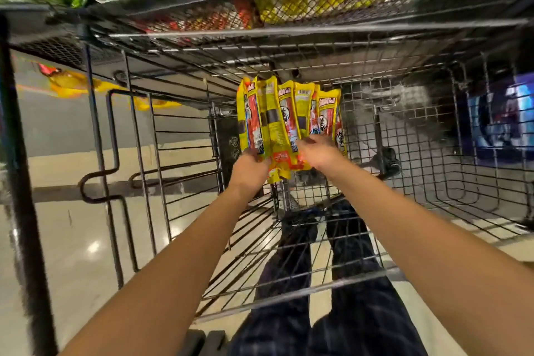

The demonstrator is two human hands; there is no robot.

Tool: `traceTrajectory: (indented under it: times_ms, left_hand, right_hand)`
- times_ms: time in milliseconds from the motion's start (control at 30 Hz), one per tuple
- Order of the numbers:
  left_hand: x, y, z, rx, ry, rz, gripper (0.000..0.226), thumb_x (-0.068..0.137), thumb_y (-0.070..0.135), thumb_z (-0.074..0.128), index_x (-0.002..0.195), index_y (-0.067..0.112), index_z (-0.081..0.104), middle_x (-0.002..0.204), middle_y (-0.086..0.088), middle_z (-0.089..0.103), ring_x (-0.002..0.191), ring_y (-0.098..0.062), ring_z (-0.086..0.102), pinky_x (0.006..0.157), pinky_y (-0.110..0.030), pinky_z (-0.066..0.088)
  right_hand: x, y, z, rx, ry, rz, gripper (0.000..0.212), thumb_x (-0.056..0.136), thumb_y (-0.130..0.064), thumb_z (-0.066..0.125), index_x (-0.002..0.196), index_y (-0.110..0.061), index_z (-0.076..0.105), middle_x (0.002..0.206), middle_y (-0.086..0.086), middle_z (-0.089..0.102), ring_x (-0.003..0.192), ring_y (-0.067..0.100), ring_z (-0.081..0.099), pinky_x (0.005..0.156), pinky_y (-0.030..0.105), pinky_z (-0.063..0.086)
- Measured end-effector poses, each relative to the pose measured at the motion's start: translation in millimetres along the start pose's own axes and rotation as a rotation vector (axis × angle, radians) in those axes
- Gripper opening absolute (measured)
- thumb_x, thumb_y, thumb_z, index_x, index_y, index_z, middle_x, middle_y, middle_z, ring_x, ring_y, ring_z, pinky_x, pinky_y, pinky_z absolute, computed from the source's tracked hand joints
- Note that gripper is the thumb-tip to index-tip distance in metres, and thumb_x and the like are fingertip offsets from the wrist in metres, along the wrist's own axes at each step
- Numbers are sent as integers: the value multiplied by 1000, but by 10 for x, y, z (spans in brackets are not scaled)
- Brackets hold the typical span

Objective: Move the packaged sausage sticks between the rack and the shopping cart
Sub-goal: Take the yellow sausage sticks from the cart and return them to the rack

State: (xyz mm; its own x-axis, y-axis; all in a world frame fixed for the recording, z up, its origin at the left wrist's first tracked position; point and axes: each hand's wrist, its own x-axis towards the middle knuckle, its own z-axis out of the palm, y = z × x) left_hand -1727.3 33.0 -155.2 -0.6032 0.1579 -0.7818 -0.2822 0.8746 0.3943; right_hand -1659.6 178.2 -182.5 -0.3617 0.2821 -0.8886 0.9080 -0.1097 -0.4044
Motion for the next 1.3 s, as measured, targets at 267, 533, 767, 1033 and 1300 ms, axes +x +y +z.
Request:
traceTrajectory:
  times_ms: [267, 533, 767, 1033, 1300]
  left_hand:
    - [531, -170, 282, -229, 161, -147, 11, 93, 22, 56, 101, 17, 63, 95, -6, 66, 83, -23, 62, 80, -31, 50]
    - [503, -143, 226, -406, 74, -167, 48, 81, 41, 71, 113, 7, 61, 99, -6, 71, 81, -18, 69, 79, -34, 59]
    - [14, -150, -58, -467, 33, -111, 44, 84, 30, 71, 115, 11, 46, 104, -10, 64, 74, -17, 63, 43, -16, 43]
    - [-768, -65, -286, -234, -10, 3, 102, 65, 92, 43, 130, 14, 53, 131, -24, 56, 119, -42, 55, 100, -58, 45]
    - [-1758, 49, -145, -190, -212, 34, 45, 88, 52, 62, 116, 17, 57, 101, 2, 67, 87, -12, 64, 77, -33, 53]
  right_hand:
    - [527, 202, 336, 129, -14, -68, 32, 92, -49, 58, 104, -20, 64, 109, 1, 66, 100, 25, 63, 90, 37, 51]
    - [477, 218, 336, 371, -117, -46, 42, 75, -63, 70, 103, -34, 59, 121, 0, 65, 102, 22, 65, 92, 42, 54]
    - [-15, 428, 263, 545, -93, 42, 69, 57, -56, 78, 113, -21, 59, 117, 6, 67, 104, 31, 66, 96, 55, 50]
    - [-1386, 724, -234, 944, -26, -62, 12, 93, -16, 52, 94, -12, 62, 73, 8, 66, 54, 20, 63, 44, 29, 49]
    - [-2302, 1404, -438, 1336, 32, -159, 34, 83, -11, 52, 114, 4, 57, 92, 21, 67, 70, 29, 67, 56, 33, 55]
